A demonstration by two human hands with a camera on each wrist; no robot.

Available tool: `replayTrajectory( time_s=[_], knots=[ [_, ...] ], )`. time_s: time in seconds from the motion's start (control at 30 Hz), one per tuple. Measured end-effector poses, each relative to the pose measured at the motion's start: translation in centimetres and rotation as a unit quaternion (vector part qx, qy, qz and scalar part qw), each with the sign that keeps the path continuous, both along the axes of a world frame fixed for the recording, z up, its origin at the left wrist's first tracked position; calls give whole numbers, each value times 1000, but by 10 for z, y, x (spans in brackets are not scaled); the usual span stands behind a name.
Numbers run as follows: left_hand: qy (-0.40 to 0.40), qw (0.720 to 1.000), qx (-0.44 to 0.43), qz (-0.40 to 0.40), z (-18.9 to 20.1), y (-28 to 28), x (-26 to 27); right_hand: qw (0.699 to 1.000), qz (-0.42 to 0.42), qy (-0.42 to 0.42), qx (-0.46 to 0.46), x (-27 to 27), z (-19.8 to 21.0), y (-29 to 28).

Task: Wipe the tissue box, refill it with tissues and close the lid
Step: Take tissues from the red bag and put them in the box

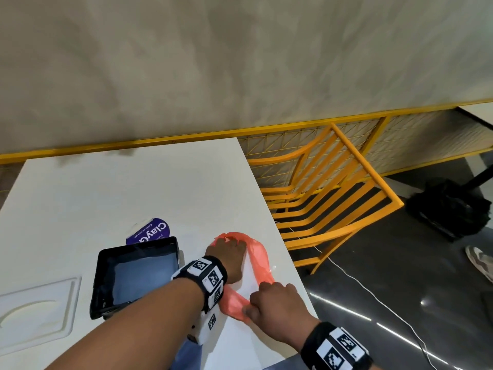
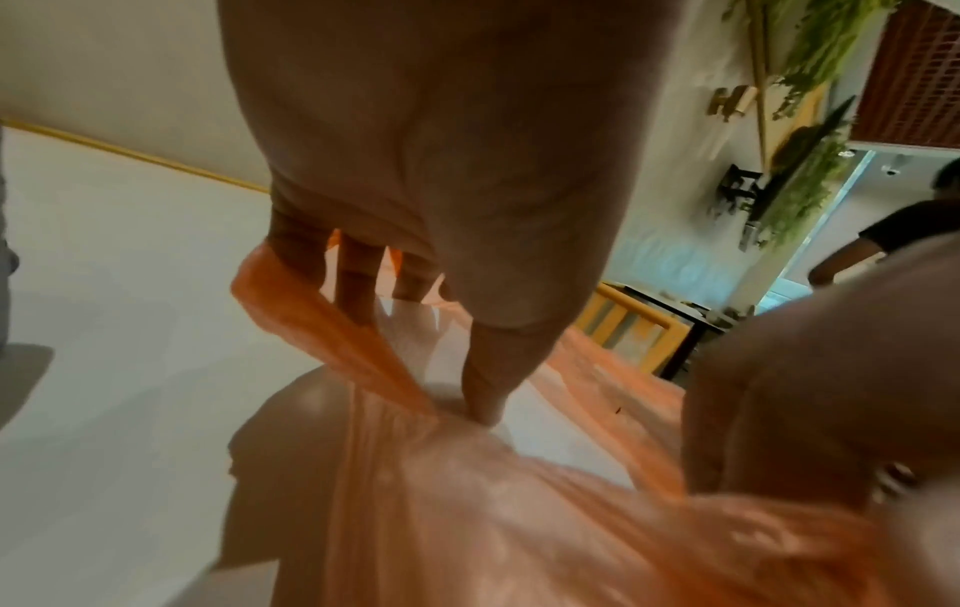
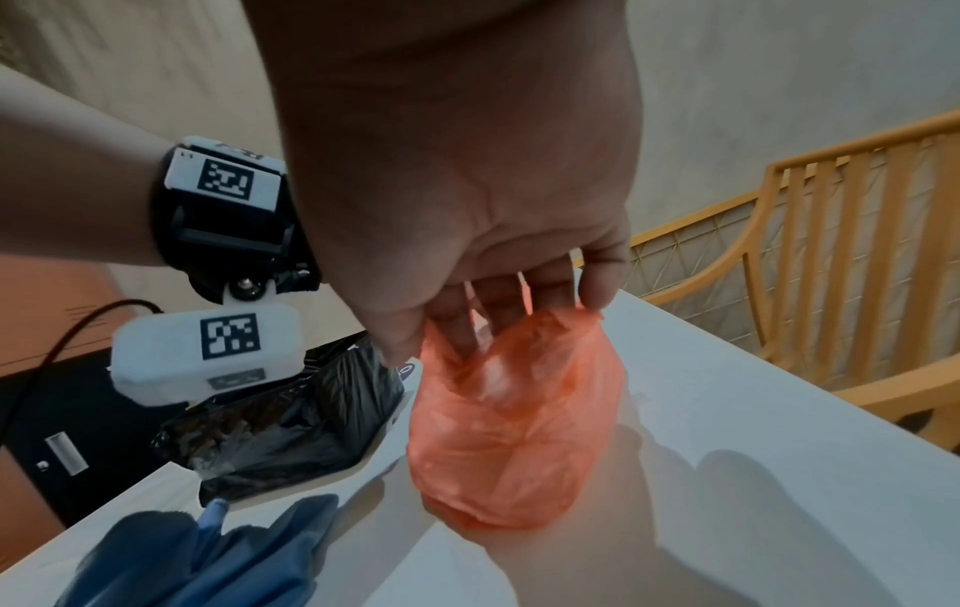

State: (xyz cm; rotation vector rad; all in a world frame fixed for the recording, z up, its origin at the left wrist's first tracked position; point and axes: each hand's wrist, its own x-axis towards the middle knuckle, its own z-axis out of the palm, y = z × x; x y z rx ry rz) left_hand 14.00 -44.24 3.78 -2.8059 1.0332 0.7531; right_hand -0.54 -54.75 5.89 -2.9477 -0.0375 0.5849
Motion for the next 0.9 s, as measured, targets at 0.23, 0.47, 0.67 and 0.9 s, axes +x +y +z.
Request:
replayTrajectory(
  time_s=[0.23, 0.47, 0.67, 0.9],
  knots=[
    [38, 998, -3, 46, -8, -7, 10, 995, -79, 60, -18, -2, 1, -11],
    [37, 997, 23, 70, -16, -10, -4, 979, -158, 123, -27, 4, -2, -12],
    [4, 998, -22, 64, -14, -6, -14, 978, -187, 90, -21, 5, -2, -8],
    [49, 984, -154, 80, -4, 8, -25, 964, -257, 30, 59, 6, -4, -25]
  ],
)
